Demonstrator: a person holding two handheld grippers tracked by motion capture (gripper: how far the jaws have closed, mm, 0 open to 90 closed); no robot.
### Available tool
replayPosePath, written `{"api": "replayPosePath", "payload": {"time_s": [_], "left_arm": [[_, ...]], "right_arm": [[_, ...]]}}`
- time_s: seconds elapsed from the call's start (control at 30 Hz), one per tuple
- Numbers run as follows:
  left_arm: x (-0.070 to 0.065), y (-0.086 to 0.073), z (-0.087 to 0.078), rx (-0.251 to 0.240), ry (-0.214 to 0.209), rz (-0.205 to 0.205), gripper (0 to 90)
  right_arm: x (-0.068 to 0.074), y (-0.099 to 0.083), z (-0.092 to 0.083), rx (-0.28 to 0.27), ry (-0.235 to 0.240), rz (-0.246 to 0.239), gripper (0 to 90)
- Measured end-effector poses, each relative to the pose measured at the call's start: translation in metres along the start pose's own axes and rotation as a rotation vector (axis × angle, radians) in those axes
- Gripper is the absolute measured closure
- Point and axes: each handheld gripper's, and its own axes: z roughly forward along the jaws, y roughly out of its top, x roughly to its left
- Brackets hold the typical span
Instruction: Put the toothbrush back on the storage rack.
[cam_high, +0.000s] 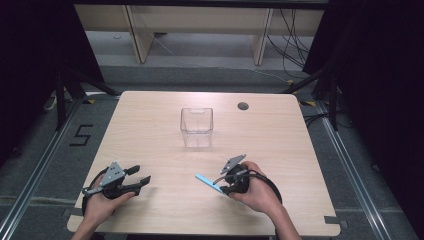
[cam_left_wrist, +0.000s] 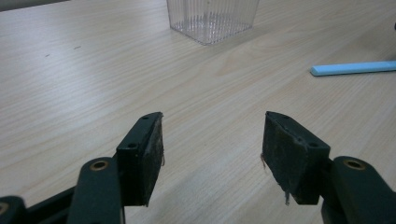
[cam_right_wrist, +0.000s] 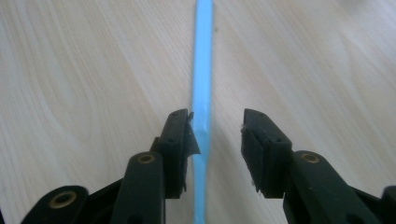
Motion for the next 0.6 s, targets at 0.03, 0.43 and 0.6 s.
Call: {"api": "replayPosePath", "payload": {"time_s": [0.03,0.43,0.6], "left_arm": [[0.000,0.001,0.001,0.004,-0.003,0.005,36.9],[-0.011,0.009,0.015,0.001,-0.051,0.032,35.3],[-0.013,0.011,0.011,-0.008,-0.055,0.043,34.8]], "right_arm": [[-0.003,-0.003,-0.005,-0.003,0.001,-0.003,59.1],[-0.019,-0.029,-0.023,0.070,-0.004,0.047,59.3],[-0.018,-0.025,-0.025,0.161,0.025,0.063,59.6]]}}
